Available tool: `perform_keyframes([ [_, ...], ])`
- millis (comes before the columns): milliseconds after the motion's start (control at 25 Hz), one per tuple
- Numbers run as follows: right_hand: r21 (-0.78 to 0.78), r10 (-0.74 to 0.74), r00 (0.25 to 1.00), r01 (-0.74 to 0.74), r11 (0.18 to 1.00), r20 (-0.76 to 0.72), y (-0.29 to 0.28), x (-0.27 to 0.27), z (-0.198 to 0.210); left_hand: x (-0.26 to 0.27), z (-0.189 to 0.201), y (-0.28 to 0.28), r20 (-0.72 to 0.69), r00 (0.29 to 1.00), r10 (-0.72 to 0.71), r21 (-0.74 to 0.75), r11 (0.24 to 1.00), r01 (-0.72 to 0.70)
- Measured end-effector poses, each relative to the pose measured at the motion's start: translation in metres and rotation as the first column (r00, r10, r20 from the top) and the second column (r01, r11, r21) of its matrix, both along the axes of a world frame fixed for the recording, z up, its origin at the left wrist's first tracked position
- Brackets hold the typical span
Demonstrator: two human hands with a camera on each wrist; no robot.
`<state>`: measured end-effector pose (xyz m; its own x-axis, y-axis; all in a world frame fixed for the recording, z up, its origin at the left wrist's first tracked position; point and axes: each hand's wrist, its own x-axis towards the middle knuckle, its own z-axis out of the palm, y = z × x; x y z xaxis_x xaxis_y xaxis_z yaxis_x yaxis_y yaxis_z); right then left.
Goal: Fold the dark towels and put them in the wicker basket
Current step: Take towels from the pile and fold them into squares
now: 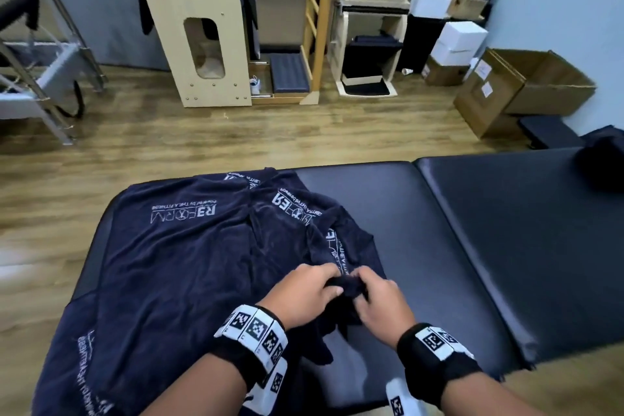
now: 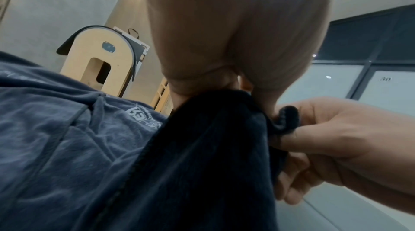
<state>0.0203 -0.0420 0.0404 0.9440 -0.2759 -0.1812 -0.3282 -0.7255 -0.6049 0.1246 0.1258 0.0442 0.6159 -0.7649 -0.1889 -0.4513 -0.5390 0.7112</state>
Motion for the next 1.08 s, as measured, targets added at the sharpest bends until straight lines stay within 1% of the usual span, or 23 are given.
perform_keyframes([
  [80, 0.053, -0.040, 0.999, 0.038, 0.998, 0.023, -0.022, -0.015, 0.000, -0.013, 0.005, -0.016, -0.012, 0.997, -0.077, 0.056, 0.995, 0.077],
  [160, 0.083, -0.058, 0.994, 0.051, 0.995, 0.088, -0.045, -0.029, 0.005, -0.030, 0.008, -0.038, 0.019, 0.990, -0.142, 0.128, 0.982, 0.139],
  [240, 0.081, -0.058, 0.990, 0.047, 0.996, 0.131, -0.072, -0.043, 0.008, -0.047, 0.010, -0.065, 0.058, 0.987, -0.152, 0.163, 0.977, 0.141],
  [320, 0.059, -0.080, 0.983, 0.071, 0.996, 0.168, -0.104, -0.059, 0.014, -0.061, 0.015, -0.092, 0.079, 0.990, -0.114, 0.182, 0.978, 0.098],
  [440, 0.093, -0.195, 0.957, 0.179, 0.980, 0.213, -0.158, -0.085, 0.017, -0.080, 0.022, -0.125, 0.050, 0.999, 0.017, 0.172, 0.985, -0.026],
  [560, 0.086, -0.297, 0.932, 0.285, 0.955, 0.207, -0.216, -0.109, 0.017, -0.096, 0.034, -0.164, 0.066, 0.989, 0.130, 0.096, 0.986, -0.136],
  [640, 0.059, -0.331, 0.921, 0.326, 0.944, 0.204, -0.243, -0.124, 0.017, -0.105, 0.042, -0.192, 0.096, 0.983, 0.155, 0.014, 0.987, -0.157],
  [680, 0.042, -0.313, 0.926, 0.311, 0.949, 0.213, -0.249, -0.128, 0.018, -0.108, 0.046, -0.203, 0.110, 0.982, 0.153, -0.016, 0.988, -0.153],
  [720, 0.041, -0.264, 0.940, 0.261, 0.964, 0.214, -0.253, -0.133, 0.021, -0.113, 0.052, -0.218, 0.120, 0.983, 0.142, -0.032, 0.990, -0.139],
  [800, 0.072, -0.082, 0.973, 0.067, 0.995, 0.215, -0.248, -0.140, 0.030, -0.121, 0.061, -0.242, 0.140, 0.985, 0.099, -0.046, 0.995, -0.093],
  [840, 0.069, 0.011, 0.978, -0.025, 0.997, 0.206, -0.243, -0.139, 0.031, -0.124, 0.063, -0.252, 0.146, 0.988, 0.059, -0.035, 0.998, -0.055],
  [880, 0.052, 0.074, 0.978, -0.085, 0.995, 0.193, -0.239, -0.135, 0.032, -0.126, 0.065, -0.260, 0.145, 0.989, 0.017, -0.018, 1.000, -0.015],
  [920, 0.024, 0.096, 0.980, -0.102, 0.994, 0.176, -0.237, -0.128, 0.032, -0.124, 0.065, -0.266, 0.149, 0.989, -0.023, -0.001, 1.000, 0.023],
  [960, -0.012, 0.089, 0.982, -0.088, 0.996, 0.164, -0.239, -0.120, 0.031, -0.120, 0.065, -0.270, 0.158, 0.986, -0.057, 0.015, 0.998, 0.055],
  [1040, -0.049, 0.016, 0.995, -0.011, 0.999, 0.102, -0.251, -0.106, 0.035, -0.105, 0.066, -0.272, 0.192, 0.978, -0.085, 0.048, 0.996, 0.077],
  [1080, -0.069, -0.015, 0.997, 0.020, 0.997, 0.076, -0.261, -0.100, 0.037, -0.093, 0.069, -0.274, 0.237, 0.967, -0.095, 0.079, 0.994, 0.078],
])
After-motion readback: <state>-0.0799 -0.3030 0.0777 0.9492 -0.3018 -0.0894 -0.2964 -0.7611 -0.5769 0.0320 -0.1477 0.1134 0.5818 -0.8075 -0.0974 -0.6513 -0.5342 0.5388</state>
